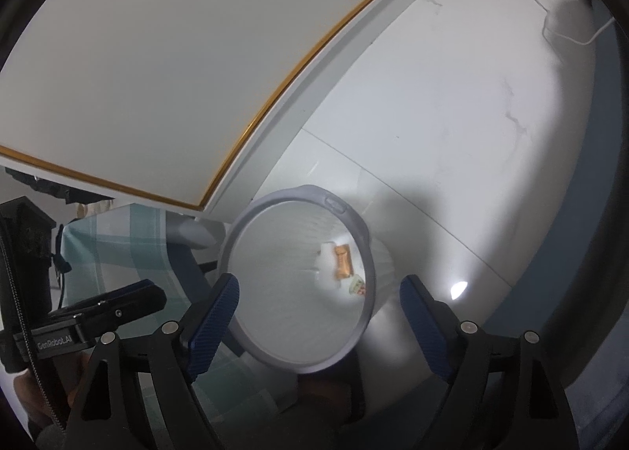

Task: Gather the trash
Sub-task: 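Open both grippers over the white bin, dropping tissue and candy wrapper, then move both open tools back from the bin to the table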

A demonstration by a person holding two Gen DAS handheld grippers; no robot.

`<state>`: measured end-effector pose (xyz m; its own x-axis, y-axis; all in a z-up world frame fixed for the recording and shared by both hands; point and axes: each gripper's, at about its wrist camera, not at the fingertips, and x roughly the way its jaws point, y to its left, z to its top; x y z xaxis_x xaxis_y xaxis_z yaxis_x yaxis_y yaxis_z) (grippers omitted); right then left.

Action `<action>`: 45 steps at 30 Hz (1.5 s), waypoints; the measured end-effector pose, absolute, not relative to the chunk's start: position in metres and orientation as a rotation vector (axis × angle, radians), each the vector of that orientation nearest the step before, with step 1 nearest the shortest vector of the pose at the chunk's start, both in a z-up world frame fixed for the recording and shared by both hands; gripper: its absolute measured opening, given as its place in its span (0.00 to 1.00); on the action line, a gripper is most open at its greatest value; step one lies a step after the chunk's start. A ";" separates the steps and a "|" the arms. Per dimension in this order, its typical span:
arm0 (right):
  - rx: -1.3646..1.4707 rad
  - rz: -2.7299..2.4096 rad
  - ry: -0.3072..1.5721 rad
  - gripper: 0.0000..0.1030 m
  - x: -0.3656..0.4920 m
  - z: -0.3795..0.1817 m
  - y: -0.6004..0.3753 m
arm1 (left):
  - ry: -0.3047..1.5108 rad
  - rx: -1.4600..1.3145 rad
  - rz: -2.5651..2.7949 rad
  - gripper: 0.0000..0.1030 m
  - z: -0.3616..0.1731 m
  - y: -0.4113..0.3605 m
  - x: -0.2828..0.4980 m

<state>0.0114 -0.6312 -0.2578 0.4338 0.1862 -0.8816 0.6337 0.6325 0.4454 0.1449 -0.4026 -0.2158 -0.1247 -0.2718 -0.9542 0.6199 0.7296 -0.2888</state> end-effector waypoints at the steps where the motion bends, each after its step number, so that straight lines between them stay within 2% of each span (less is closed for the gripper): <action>1: 0.881 -0.328 1.114 0.83 0.011 -0.256 -0.631 | 1.502 0.299 -0.779 0.66 -0.213 -0.402 0.145; 12: 0.847 -0.315 1.062 0.86 0.005 -0.220 -0.622 | 1.324 0.298 -0.746 0.66 -0.164 -0.384 0.136; 23: 0.744 -0.279 0.947 0.88 0.005 -0.151 -0.599 | 1.162 0.176 -0.691 0.66 -0.102 -0.339 0.132; 32: 0.561 -0.184 0.778 0.92 0.016 -0.061 -0.536 | 1.018 0.042 -0.599 0.67 -0.046 -0.259 0.120; 37: 0.467 -0.088 0.697 0.92 0.024 -0.017 -0.477 | 0.944 -0.039 -0.527 0.75 -0.023 -0.201 0.115; 45: 0.405 0.077 0.627 0.94 0.034 0.024 -0.383 | 0.861 -0.191 -0.422 0.75 0.002 -0.104 0.105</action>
